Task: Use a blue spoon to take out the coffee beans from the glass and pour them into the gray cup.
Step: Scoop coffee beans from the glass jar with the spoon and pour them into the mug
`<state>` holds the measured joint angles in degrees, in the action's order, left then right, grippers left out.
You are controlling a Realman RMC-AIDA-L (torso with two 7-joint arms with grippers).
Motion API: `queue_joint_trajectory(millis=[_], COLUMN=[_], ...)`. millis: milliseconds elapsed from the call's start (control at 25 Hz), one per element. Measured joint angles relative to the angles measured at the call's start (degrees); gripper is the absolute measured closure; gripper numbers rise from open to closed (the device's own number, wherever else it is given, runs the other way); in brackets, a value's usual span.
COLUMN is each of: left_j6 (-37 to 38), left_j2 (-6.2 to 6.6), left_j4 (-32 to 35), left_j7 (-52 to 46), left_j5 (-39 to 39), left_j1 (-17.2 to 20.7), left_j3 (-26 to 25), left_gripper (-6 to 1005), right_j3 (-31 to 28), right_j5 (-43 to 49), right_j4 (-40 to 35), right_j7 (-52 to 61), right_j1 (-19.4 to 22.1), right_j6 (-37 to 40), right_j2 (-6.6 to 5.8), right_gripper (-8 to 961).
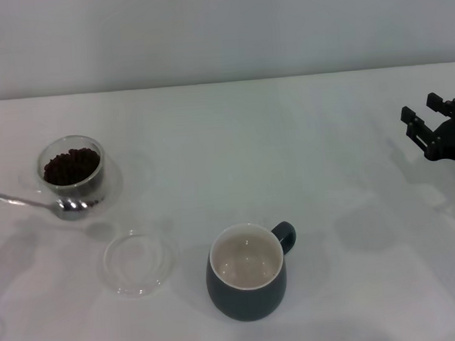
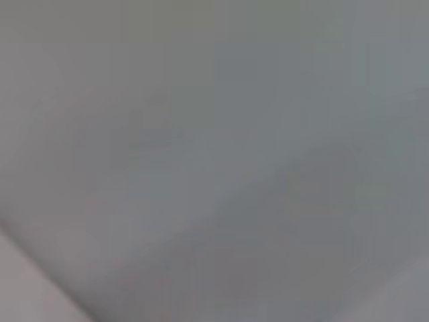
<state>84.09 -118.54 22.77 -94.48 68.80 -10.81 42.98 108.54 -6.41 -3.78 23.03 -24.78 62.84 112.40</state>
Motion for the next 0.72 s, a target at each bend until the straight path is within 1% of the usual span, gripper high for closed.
queue_joint_trajectory(millis=[80,160,240,280,400,520,600,720], left_j6=[-0.1,-0.2,-1.0,-1.4,-4.7,-6.9,-7.5,-7.9], left_j2=[0.45,1.51,3.51,4.25,7.11,9.22,10.12,10.80], left_j4=[2.7,4.0,4.2,4.3,4.4,4.4,4.4,4.7], left_j7=[-0.1,-0.3,-0.6,-0.7,-2.1,-3.7,-4.0,-4.1], left_j5=[0.1,0.5,1.2,1.6,3.8,5.8,6.6,6.9], left_j1=[0.1,-0.3,-1.4,-1.9,-3.8,-5.5,-6.4,-7.2], left_j3=[0.0,0.0,0.0,0.0,0.0,0.1,0.1,0.3], left_gripper=[871,871,871,871,871,872,872,872], right_j3=[0.0,0.0,0.0,0.0,0.0,-0.1,-0.1,-0.1], right_j5=[0.0,0.1,0.1,0.1,0.1,0.1,0.0,0.0], right_j4=[0.0,0.0,-0.1,-0.1,-0.1,-0.1,-0.1,-0.1], right_j7=[0.0,-0.1,-0.2,-0.3,-0.8,-0.9,-1.1,-1.6], right_j1=[0.0,0.0,-0.1,-0.1,0.0,0.1,0.1,0.1], right_j6=[0.0,0.0,0.0,0.1,0.4,0.5,0.5,0.3], right_j2=[0.08,0.24,0.41,0.50,0.72,0.94,1.13,1.45], right_gripper=[454,454,454,454,454,454,454,454])
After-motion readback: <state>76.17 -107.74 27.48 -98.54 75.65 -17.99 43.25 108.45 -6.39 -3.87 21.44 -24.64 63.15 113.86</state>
